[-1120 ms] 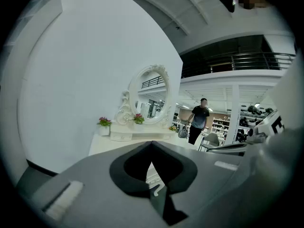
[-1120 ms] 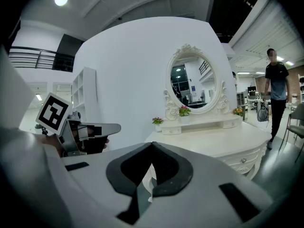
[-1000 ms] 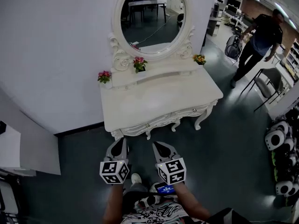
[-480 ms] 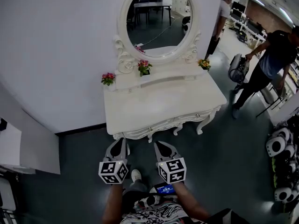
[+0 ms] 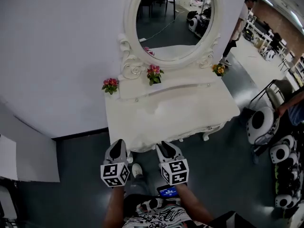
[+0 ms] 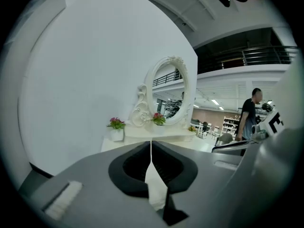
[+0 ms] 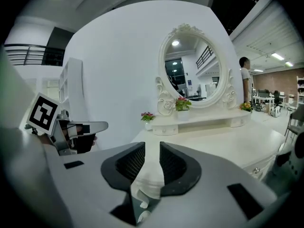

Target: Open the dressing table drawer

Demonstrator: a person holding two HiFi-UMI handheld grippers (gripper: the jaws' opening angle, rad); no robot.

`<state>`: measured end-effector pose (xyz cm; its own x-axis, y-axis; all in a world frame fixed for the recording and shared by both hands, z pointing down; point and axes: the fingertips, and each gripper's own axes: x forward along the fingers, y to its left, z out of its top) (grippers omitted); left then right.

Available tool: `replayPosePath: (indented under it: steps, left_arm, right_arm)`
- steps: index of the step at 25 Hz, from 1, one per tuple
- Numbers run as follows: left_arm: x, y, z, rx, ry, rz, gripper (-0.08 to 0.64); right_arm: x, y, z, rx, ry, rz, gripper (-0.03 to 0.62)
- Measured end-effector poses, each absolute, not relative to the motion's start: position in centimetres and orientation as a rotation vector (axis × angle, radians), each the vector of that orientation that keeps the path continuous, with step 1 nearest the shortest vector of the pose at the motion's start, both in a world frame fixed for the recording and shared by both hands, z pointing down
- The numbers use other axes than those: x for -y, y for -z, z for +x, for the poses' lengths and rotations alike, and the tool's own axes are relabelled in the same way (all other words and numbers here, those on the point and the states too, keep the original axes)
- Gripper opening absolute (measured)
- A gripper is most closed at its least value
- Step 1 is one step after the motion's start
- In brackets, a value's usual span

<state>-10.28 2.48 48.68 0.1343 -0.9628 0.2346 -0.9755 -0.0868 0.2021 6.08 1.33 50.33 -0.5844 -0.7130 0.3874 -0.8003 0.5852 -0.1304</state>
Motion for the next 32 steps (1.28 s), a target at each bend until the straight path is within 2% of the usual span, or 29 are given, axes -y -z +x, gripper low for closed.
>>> replayPosePath:
  steps: [13, 32]
  left_arm:
    - [15.8, -54.9, -17.9, 1.675, -0.187, 2.149, 0.003]
    - [22.1, -58.1, -17.7, 1.593, -0.263, 2.160, 0.003]
  right_arm:
    - [17.0, -55.4, -3.9, 2.332, -0.377, 1.242, 0.103]
    - [22.9, -58.9, -6.7, 2.304, -0.433, 1.215, 0.110]
